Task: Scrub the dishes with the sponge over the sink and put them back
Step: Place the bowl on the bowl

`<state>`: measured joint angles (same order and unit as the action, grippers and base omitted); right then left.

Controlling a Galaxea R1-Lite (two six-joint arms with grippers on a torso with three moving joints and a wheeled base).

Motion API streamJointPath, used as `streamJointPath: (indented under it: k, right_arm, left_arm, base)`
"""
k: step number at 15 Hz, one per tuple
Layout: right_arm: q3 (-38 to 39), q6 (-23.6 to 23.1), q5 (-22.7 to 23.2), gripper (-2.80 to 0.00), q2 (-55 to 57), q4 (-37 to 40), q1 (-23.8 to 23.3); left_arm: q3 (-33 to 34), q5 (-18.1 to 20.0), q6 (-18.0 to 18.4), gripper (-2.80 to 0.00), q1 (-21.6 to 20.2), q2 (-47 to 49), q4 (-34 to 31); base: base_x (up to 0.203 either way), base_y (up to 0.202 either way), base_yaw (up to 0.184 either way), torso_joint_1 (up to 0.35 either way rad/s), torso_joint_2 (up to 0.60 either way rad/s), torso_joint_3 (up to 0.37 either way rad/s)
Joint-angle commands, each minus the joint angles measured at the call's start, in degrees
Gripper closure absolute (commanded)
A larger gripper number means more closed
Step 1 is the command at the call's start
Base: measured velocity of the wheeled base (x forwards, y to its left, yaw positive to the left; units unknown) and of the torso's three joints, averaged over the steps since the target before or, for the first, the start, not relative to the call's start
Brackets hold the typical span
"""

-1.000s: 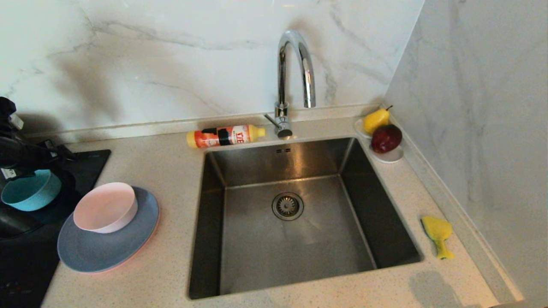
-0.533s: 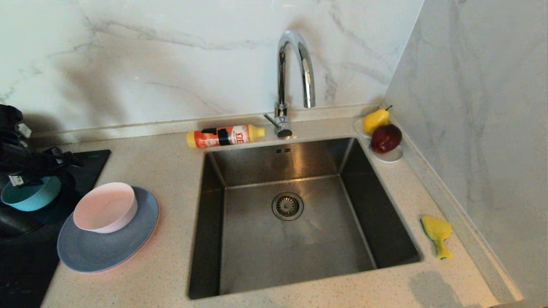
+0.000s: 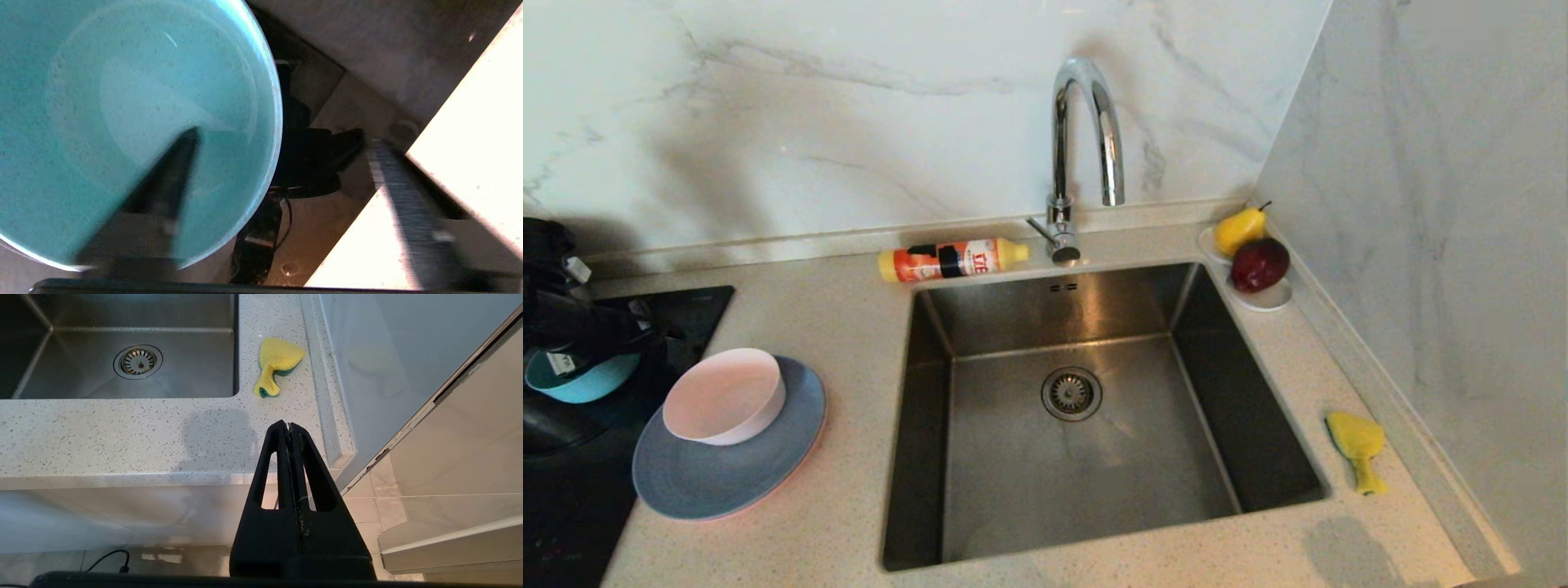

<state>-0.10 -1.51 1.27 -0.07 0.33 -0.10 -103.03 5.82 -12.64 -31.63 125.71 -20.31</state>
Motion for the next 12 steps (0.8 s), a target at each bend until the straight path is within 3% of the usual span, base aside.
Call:
streamJointPath:
  k: [1,12]
  right_arm:
    - [0.01,-0.05,0.05,0.0,0.07,0.02,0.01]
    - [0.01,-0.07,-0.01,0.0,0.07,0.02,0.01]
  left_arm:
    - [-0.24,0.07,-0.01,0.0,-0.01,-0.29,-0.44]
    - [-1.15,-0.02,-0.26,0.0,0.13,-5.9,-2.73]
  base:
    - [0.0,0.0,0.0,0.0,0.0,0.0]
    - [0.0,0.0,0.0,0.0,0.0,0.0]
